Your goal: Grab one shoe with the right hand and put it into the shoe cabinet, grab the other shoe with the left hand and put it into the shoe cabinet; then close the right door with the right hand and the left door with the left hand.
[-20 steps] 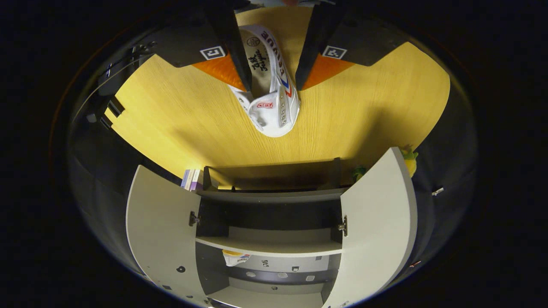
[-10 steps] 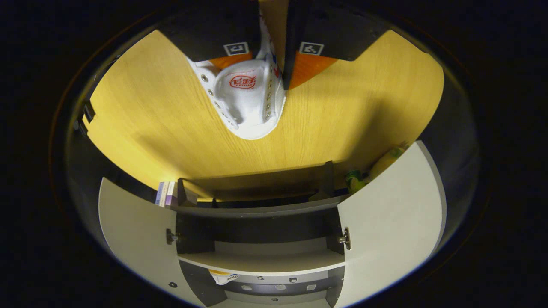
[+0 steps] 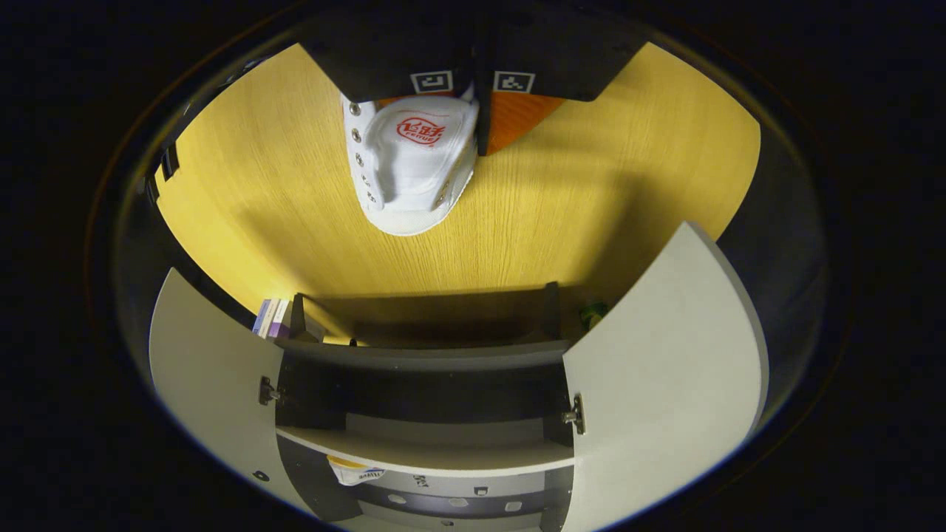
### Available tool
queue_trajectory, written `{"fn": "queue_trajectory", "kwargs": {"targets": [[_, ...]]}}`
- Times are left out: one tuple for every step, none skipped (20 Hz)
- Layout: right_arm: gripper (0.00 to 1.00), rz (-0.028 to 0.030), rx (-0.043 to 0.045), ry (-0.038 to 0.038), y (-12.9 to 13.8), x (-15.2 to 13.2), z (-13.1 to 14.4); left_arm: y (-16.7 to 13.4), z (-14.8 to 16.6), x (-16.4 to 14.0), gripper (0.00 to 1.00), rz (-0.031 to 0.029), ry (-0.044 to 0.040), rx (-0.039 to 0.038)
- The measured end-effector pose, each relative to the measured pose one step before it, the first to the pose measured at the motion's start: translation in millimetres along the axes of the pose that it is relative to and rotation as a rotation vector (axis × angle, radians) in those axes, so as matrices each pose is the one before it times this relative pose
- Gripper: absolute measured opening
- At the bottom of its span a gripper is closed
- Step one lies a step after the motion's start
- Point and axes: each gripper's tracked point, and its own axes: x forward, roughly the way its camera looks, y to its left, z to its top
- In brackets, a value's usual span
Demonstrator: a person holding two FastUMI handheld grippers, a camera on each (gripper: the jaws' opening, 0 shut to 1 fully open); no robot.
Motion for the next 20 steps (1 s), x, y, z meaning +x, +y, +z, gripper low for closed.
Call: {"fn": "queue_trajectory", "kwargs": {"targets": [[0.96, 0.00164, 0.00056, 0.00122, -0.88, 0.12, -0.14, -4.96, 9.19, -8.75, 0.06, -0.00915, -0.01019, -0.02138], [0.96, 0.00314, 0.00041, 0.00066, -1.41, -0.64, 0.11, -2.68, 12.23, -9.62, 0.06, 0.00135, -0.00998, -0.01718], [0.96, 0.00240, 0.00003, 0.00107, -0.44, -0.35, 0.24, -2.38, 13.59, -9.91, 0.06, 0.00694, -0.01533, -0.01323], [0.96, 0.00275, 0.00018, -0.00203, -1.01, 0.09, 0.77, -2.23, 16.67, -12.22, 0.06, 0.00848, -0.01723, -0.01184], [0.96, 0.00028, 0.00073, 0.00005, -2.80, -0.20, 0.41, -3.36, 18.21, -8.74, 0.06, 0.00540, -0.02039, -0.02014], [0.96, 0.00190, 0.00225, 0.00008, -2.56, -0.53, 0.06, -3.89, 19.72, -8.94, 0.06, -0.00225, -0.01667, -0.02912], [0.96, 0.00012, 0.00405, -0.00029, -1.68, 0.68, 0.51, -5.00, 19.81, -8.63, 0.05, -0.00457, -0.02166, -0.03372], [0.96, 0.00064, 0.00688, 0.00091, -2.34, -0.03, -0.95, -5.04, 22.03, -7.89, 0.06, -0.00366, -0.02428, -0.02681], [0.96, 0.00016, 0.00773, 0.00169, -2.32, 0.37, -0.48, -4.59, 21.11, -7.20, 0.05, -0.00181, -0.02495, -0.01662], [0.96, -0.00087, 0.00665, 0.00295, -3.25, -0.14, -0.77, -5.62, 25.19, -4.39, 0.05, -0.00044, -0.02958, -0.00691], [0.96, 0.00044, 0.00497, 0.00299, -3.01, 0.38, -1.13, -3.97, 17.87, -3.03, 0.05, -0.00216, -0.02443, -0.00370], [0.96, 0.00027, 0.00420, 0.00240, -2.84, 0.65, -0.64, -6.34, 23.73, -3.00, 0.05, -0.00609, -0.02738, -0.00871], [0.96, 0.00047, 0.00307, 0.00177, -3.22, 0.22, -0.81, -6.22, 19.60, -1.43, 0.06, -0.00809, -0.02433, -0.00930], [0.96, -0.00065, 0.00239, -0.00104, -3.43, -0.76, 0.94, -5.77, 19.76, 0.52, 0.05, -0.00792, -0.02835, -0.00906], [0.96, -0.00138, 0.00115, 0.00161, -3.09, -0.01, -0.92, -4.00, 18.95, 2.61, 0.05, -0.00421, -0.02913, -0.00391], [0.96, -0.00006, 0.00235, 0.00217, -2.20, 0.93, -0.96, -2.63, 18.13, 5.24, 0.05, 0.00136, -0.02746, -0.00129], [0.96, 0.00160, 0.00353, 0.00382, -1.86, 0.81, -1.62, -2.42, 16.40, 7.22, 0.05, 0.00392, -0.02618, 0.00100], [0.96, 0.00128, 0.00470, 0.00525, -1.51, 0.26, -1.68, -0.47, 14.57, 6.58, 0.05, 0.00741, -0.02077, -0.00139], [0.96, 0.00106, 0.00386, 0.00324, -1.40, 0.83, -0.85, -0.23, 14.36, 9.57, 0.05, 0.00790, -0.01810, -0.00482], [0.96, 0.00041, 0.00273, 0.00257, -3.05, 0.17, -1.62, 0.97, 16.36, 10.76, 0.05, 0.00911, -0.01658, -0.00289]]}}
